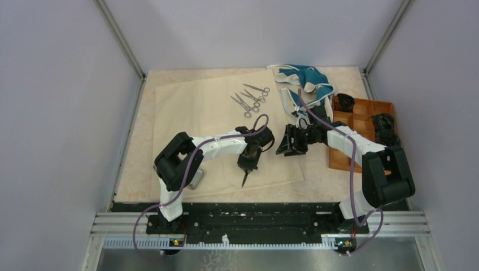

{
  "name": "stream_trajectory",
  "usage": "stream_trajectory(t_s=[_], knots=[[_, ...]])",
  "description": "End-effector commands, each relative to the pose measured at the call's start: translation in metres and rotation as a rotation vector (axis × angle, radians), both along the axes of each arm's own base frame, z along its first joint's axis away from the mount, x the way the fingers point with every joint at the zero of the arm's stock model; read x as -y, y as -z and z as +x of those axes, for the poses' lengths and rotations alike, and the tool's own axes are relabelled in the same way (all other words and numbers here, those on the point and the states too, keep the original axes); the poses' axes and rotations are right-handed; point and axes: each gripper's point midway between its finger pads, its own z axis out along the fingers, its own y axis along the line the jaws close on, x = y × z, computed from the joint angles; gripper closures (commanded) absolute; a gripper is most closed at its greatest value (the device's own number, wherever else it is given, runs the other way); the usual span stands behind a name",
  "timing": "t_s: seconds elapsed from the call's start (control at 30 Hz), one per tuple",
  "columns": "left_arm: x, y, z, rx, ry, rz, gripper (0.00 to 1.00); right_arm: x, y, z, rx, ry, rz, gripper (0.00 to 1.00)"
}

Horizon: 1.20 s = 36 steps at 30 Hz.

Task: Open and lay out the surgical kit
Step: Pick up the medical item from the surgical kit, then place the medical item in the surgical kit.

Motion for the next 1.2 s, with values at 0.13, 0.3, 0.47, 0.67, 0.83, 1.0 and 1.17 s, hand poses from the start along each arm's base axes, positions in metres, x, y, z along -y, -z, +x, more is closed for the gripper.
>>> stream_trajectory(t_s=[0.13,0.3,0.47,0.67,0.83,1.0,1.17], knots=[[-0.005,-0.028,0.015,0.151,0.091,-0.059,1.0,-0.014,-0.007,0.006,0.001,-0.033,0.079,0.44],[-0.009,-0.038,0.013,0.21,0.173,-0.104,1.0,-0.03,-0.006,0.01,-0.069,-0.083,0.169,0.4],[-0.01,-0.047,0.007,0.261,0.295,-0.172,1.0,-0.052,-0.007,0.012,-0.107,-0.198,0.248,0.36],[-0.017,-0.056,0.002,0.307,0.411,-0.185,1.0,-0.091,-0.004,0.004,-0.125,-0.359,0.3,0.36],[-0.021,-0.056,-0.006,0.293,0.467,-0.189,1.0,-0.124,-0.007,-0.002,-0.11,-0.433,0.339,0.38],[-0.023,-0.057,-0.012,0.286,0.479,-0.202,1.0,-0.136,-0.004,-0.001,-0.131,-0.447,0.375,0.53],[-0.025,-0.056,-0.013,0.288,0.478,-0.205,1.0,-0.139,0.0,0.001,-0.137,-0.446,0.381,0.71]])
